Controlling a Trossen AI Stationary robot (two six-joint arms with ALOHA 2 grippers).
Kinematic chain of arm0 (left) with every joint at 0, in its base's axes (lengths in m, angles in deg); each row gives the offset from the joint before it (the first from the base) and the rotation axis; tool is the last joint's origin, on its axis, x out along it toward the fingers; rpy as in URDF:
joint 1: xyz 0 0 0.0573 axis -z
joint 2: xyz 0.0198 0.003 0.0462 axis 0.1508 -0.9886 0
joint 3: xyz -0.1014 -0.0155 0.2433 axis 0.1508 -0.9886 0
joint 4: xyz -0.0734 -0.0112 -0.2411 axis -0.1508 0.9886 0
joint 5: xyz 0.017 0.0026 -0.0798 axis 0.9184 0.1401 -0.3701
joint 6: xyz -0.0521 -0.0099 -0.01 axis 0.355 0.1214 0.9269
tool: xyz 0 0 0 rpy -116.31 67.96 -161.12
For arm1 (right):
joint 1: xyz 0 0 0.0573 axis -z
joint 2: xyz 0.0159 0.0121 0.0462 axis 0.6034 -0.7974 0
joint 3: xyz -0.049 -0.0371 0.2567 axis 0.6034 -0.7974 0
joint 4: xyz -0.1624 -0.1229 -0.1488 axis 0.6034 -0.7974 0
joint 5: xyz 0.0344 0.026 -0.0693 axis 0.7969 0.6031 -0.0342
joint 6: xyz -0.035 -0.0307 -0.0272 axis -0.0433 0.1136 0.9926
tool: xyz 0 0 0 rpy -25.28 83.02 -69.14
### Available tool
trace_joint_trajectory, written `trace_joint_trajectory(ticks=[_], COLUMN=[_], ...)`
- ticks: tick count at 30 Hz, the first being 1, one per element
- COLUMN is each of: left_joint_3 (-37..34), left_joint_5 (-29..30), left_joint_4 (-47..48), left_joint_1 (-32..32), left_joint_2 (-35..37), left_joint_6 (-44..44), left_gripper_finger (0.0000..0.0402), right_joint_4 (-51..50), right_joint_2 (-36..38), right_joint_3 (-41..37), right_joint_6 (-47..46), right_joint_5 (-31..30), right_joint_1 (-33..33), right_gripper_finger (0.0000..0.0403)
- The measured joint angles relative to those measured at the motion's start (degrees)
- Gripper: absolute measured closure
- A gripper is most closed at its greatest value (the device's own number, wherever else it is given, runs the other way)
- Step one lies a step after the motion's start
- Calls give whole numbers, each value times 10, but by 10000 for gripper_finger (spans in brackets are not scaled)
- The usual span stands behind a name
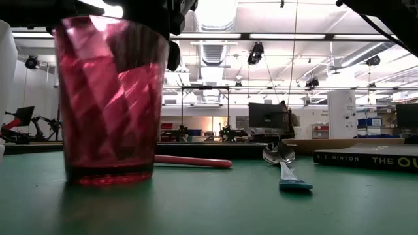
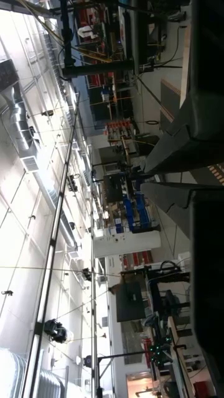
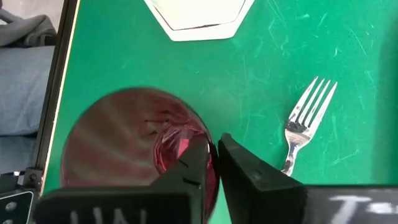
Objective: Pick and place plate/cup/fork/spoon on tray
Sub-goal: Put the red cup on the black tray
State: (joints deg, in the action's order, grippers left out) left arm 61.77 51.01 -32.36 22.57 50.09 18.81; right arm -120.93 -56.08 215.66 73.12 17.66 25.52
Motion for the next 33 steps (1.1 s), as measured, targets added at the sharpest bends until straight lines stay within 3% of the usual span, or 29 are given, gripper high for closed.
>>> trace_joint_trajectory(ticks=[7,18,27,33], left_joint_3=[0,0,0,0], left_joint_5=[0,0,0,0], left_joint_4=[0,0,0,0], left_joint_1=[0,0,0,0], left_joint_2=[0,0,0,1], left_joint_6=[0,0,0,0], left_gripper_finger=[386,386,386,386], right_joint_4=[-1,-27,-53,-69], right_joint_2=[0,21,87,95], right_joint_3=[0,0,3,2], right_joint_6=[-3,-15,-10,2], right_joint_5=[1,71,70,35], right_joint_1=[6,43,102,172], right_gripper_finger=[393,394,394,394])
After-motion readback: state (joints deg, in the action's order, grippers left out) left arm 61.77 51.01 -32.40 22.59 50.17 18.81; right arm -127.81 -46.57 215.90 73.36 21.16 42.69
